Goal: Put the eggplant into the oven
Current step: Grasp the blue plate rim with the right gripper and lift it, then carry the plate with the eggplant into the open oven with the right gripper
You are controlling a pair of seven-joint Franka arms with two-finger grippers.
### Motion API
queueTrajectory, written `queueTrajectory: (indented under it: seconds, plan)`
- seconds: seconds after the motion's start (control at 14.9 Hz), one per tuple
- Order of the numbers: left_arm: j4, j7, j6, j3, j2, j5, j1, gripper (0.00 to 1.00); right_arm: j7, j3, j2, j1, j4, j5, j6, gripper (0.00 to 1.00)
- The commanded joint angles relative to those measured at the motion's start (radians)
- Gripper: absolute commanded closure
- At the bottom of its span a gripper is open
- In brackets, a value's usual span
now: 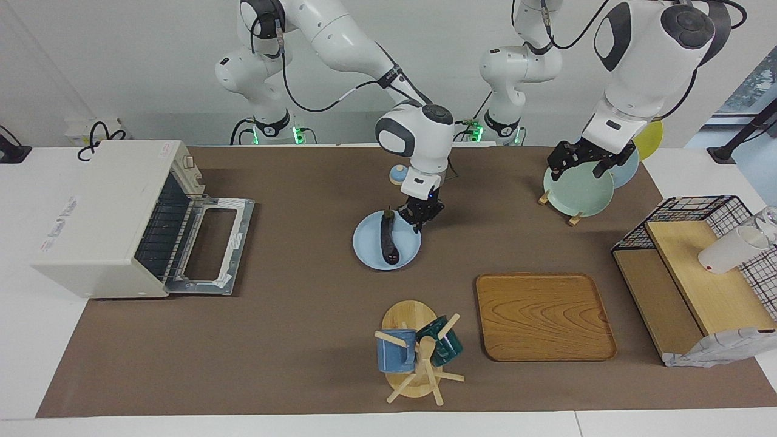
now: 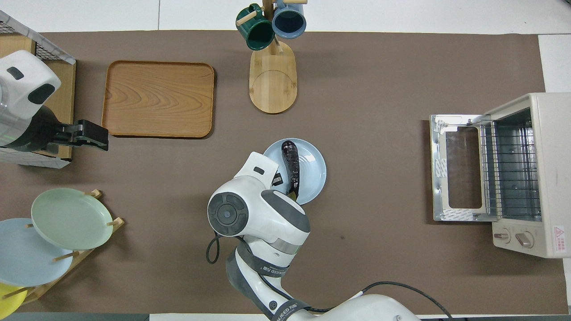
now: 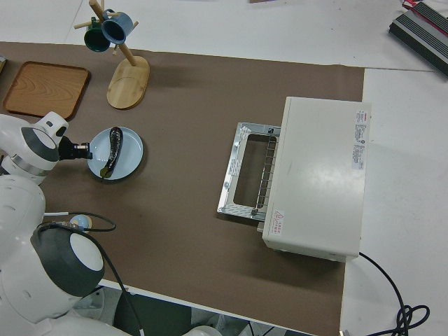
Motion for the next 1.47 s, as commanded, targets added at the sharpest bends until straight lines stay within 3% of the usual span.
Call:
queueTrajectory:
  seconds: [0.0,0.2,0.4,0.67,0.8,1.0,1.41]
  plan:
    - [-0.007,0.002,0.006,0.006,-0.010,-0.010,-0.002,0.00,-0.028,-0.011,-0.020,-0.044,0.013,-0.046,-0.093,1.00]
    - [-0.007,0.001,0.006,0.006,-0.010,-0.030,-0.002,0.00,-0.042,-0.022,-0.079,-0.136,-0.007,-0.084,-0.164,1.00]
    - [-0.007,0.002,0.008,0.006,-0.010,-0.047,0.002,0.00,-0.195,-0.020,-0.196,-0.228,-0.064,-0.088,-0.267,1.00]
    - [-0.009,0.004,0.005,0.007,-0.010,-0.047,0.002,0.00,-0.304,-0.019,-0.412,-0.378,-0.295,-0.088,-0.258,1.00]
    - [-0.009,0.005,0.005,0.007,-0.012,-0.047,0.000,0.00,-0.376,-0.019,-0.478,-0.452,-0.372,-0.088,-0.238,1.00]
    - [-0.009,0.004,0.003,0.007,-0.016,-0.047,0.002,0.00,-0.485,-0.019,-0.529,-0.591,-0.442,-0.083,-0.175,1.00]
    - [-0.009,-0.002,-0.006,0.009,-0.018,-0.047,-0.001,0.00,-0.606,-0.019,-0.561,-0.731,-0.558,-0.080,-0.033,1.00]
